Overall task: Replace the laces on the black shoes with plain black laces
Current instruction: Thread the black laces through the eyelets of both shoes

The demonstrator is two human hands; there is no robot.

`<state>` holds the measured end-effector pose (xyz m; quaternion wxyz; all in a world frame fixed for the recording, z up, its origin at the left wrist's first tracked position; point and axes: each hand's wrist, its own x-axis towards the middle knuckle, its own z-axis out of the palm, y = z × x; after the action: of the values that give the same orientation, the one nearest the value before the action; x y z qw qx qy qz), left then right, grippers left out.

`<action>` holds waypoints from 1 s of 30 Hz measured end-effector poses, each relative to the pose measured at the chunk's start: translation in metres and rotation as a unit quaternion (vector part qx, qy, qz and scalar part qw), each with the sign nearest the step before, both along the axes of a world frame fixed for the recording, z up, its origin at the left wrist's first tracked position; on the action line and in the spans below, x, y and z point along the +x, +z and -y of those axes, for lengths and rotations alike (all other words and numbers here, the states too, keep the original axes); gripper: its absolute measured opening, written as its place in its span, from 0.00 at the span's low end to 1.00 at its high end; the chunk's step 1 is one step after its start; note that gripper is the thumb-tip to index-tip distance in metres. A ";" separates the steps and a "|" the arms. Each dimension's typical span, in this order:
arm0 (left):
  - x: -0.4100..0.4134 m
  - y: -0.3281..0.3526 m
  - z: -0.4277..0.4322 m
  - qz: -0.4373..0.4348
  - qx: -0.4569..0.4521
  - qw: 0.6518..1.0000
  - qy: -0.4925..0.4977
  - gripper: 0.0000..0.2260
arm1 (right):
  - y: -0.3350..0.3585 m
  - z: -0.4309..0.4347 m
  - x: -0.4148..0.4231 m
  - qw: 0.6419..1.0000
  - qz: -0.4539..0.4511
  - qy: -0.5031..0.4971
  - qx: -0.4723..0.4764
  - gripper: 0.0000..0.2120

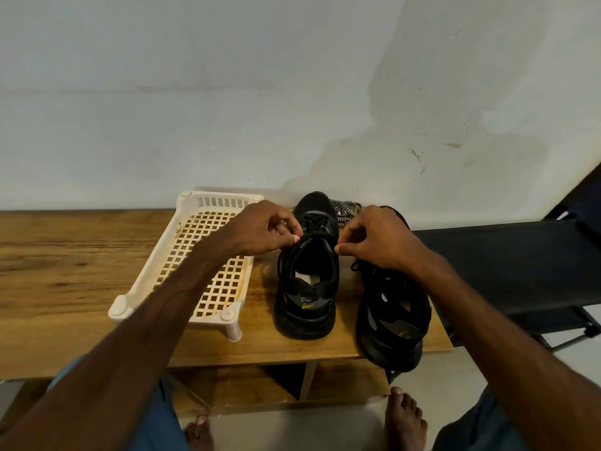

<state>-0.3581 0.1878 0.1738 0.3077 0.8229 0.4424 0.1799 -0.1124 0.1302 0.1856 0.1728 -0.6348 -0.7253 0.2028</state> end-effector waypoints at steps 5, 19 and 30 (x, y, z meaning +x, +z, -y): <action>0.007 -0.002 0.001 -0.012 0.030 0.999 0.011 0.03 | 0.002 -0.002 -0.002 0.999 -0.013 -0.018 0.036 0.06; 0.001 0.001 0.005 -0.007 0.128 0.991 0.049 0.13 | 0.009 0.000 0.005 0.995 -0.023 -0.059 0.072 0.03; 0.037 -0.001 0.057 -0.105 0.181 0.974 0.085 0.12 | 0.014 0.037 0.038 0.988 0.021 -0.150 0.027 0.18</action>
<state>-0.3213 0.1311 0.1724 0.0893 0.8386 0.5007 0.1950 -0.0747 0.0934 0.1993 0.2025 -0.7361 -0.6302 0.1415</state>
